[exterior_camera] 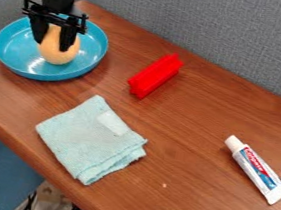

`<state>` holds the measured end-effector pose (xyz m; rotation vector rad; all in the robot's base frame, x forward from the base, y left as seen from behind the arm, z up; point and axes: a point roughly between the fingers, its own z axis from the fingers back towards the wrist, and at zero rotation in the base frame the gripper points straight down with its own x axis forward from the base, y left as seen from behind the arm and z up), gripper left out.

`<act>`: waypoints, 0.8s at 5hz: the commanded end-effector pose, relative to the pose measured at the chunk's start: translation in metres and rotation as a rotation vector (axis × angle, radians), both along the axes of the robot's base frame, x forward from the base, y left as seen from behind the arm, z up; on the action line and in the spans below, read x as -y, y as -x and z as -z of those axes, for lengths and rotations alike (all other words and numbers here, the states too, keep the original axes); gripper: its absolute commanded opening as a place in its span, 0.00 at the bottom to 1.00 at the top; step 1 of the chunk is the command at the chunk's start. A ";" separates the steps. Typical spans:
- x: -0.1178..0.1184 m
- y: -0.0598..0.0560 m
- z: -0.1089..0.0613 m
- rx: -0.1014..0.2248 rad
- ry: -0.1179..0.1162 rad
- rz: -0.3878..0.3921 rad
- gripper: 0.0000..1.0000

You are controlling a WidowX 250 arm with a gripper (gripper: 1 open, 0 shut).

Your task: Put the yellow ball on the blue plate

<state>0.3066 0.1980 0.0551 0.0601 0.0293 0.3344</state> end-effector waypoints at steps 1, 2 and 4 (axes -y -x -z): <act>-0.010 -0.002 -0.011 0.032 -0.018 -0.016 0.00; -0.011 -0.003 -0.011 0.025 -0.013 -0.020 1.00; -0.011 -0.003 -0.022 0.025 0.009 -0.027 1.00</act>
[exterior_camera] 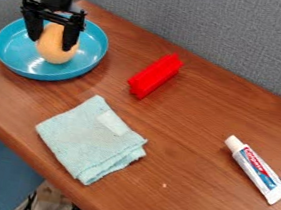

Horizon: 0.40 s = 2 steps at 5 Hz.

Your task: Put the yellow ball on the blue plate

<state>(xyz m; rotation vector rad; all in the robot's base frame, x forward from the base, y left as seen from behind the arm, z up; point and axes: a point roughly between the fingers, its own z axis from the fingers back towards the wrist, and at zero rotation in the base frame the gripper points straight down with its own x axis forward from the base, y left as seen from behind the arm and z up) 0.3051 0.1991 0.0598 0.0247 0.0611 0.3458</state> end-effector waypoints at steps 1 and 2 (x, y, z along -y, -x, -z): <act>-0.010 -0.004 -0.023 0.054 -0.020 -0.019 1.00; -0.010 -0.004 -0.030 0.062 -0.010 -0.023 1.00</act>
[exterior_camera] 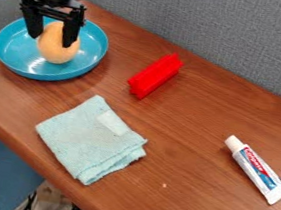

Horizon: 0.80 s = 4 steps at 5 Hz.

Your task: Put the yellow ball on the blue plate

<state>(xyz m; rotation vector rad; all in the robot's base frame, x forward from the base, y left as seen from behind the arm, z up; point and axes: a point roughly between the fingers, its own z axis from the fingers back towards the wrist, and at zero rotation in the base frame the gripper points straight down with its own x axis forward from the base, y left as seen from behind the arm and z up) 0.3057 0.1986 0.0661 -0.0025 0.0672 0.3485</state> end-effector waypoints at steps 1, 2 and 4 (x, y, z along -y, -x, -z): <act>-0.012 -0.003 -0.026 0.067 -0.033 -0.026 1.00; -0.014 -0.004 -0.028 0.073 -0.031 -0.033 1.00; -0.016 -0.004 -0.032 0.087 -0.031 -0.040 1.00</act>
